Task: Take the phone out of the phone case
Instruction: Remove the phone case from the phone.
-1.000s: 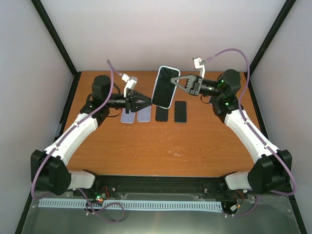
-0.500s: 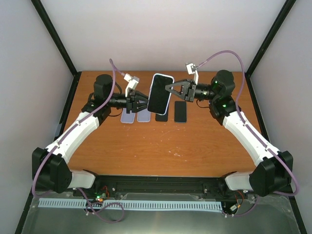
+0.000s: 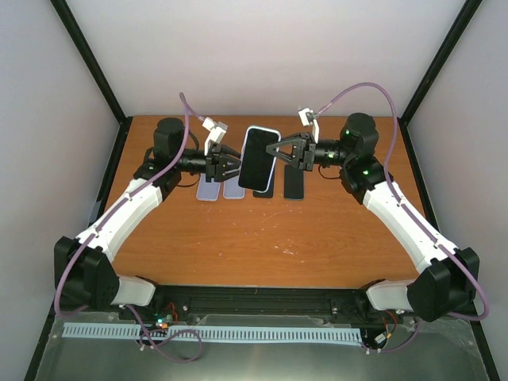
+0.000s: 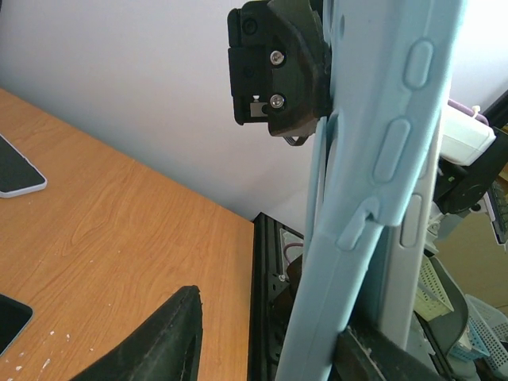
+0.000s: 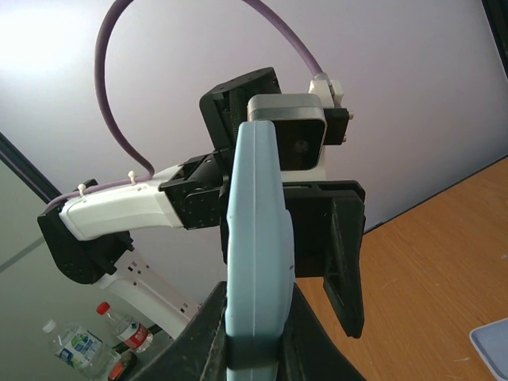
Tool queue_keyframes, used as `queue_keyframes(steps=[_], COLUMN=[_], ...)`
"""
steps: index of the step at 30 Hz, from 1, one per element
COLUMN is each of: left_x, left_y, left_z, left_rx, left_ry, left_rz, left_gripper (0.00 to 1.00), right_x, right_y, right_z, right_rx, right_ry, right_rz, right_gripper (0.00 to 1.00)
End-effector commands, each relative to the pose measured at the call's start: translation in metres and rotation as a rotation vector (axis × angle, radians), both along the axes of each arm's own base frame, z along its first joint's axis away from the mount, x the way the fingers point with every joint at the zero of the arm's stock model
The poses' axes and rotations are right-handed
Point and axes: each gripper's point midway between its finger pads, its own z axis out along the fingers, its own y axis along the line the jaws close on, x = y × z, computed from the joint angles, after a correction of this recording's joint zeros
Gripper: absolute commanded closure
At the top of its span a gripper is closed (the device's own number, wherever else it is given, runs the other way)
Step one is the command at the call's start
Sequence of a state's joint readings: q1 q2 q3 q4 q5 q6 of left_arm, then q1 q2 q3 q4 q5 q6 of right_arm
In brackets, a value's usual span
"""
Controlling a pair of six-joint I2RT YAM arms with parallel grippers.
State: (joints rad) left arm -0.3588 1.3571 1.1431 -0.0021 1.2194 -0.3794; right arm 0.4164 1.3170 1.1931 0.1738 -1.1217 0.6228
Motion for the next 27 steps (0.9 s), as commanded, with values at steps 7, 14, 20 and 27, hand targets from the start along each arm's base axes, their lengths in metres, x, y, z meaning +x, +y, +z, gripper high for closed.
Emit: queue_keyframes(steps=[7,14,20,27], left_x=[0.012,0.001,-0.002,0.003], left_y=[0.001,0.002,0.005,0.016], left_z=[0.058,0.054,0.049,0.046], left_rx=[-0.083,-0.101,-0.107,-0.129], left_ry=[-0.147,-0.094,-0.051,0.017], left_rz=[0.064,0.021,0.024,0.05], left_gripper=[0.57,0.65,0.84,0.99], right_x=[-0.065,-0.059,-0.046,-0.017], right_y=[0.032,0.037,0.034,0.026], right_z=[-0.04,-0.033,-0.016,-0.008], right_rx=[-0.084,-0.092,-0.09,-0.099], right_ry=[0.141,0.109,0.062,0.048], right_rz=[0.339,0.359,0.332,0.264], right_gripper=[0.97,0.97,0.97,0.93])
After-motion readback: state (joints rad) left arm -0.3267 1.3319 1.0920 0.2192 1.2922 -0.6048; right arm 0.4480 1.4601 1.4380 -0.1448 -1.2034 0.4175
